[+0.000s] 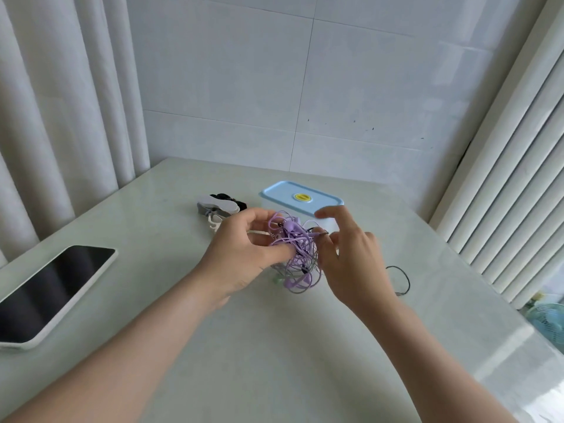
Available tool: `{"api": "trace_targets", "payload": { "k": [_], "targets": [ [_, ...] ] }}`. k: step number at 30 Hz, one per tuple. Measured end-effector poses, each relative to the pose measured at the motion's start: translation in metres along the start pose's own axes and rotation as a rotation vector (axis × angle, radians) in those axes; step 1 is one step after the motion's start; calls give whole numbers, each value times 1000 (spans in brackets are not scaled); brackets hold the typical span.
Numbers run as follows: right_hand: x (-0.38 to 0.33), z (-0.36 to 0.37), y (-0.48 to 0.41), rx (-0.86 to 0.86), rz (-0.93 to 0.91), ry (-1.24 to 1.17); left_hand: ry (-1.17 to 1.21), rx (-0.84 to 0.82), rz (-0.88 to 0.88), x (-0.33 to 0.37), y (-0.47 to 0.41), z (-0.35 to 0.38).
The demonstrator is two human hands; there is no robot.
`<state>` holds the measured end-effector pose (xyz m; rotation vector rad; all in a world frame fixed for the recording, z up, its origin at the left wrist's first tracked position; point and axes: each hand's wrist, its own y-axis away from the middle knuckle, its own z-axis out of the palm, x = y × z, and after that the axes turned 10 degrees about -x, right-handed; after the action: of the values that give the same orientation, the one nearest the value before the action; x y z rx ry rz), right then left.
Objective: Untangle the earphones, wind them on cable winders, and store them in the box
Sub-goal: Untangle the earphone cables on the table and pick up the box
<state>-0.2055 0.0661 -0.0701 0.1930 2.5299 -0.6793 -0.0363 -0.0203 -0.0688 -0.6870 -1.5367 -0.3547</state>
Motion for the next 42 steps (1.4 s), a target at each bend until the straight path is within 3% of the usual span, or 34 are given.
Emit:
{"api": "trace_targets", "payload": {
  "k": [6, 9, 13, 19, 24, 28, 33, 42],
  "targets": [
    [2, 0, -1, 79, 28, -58, 389, -240, 1, 5, -2, -3],
    [-1, -1, 2, 71, -61, -43, 498, -174, -66, 6, -5, -5],
    [-7, 0, 4, 107, -191, -38, 249, -101, -56, 2, -3, -6],
    [-6, -3, 2, 101, -57, -80, 87, 44, 105, -2, -3, -3],
    [-8, -1, 2, 85, -36, -96, -298, 128, 243, 1, -2, -4],
    [-11, -1, 1, 108, -12, -169, -249, 95, 268, 3, -3, -7],
    [-12, 2, 1, 113, 37, -222, -246, -119, 220, 0, -5, -12],
    [-16, 4, 5, 80, 28, -218, -204, -7, 201, 1, -3, -7]
  ]
}}
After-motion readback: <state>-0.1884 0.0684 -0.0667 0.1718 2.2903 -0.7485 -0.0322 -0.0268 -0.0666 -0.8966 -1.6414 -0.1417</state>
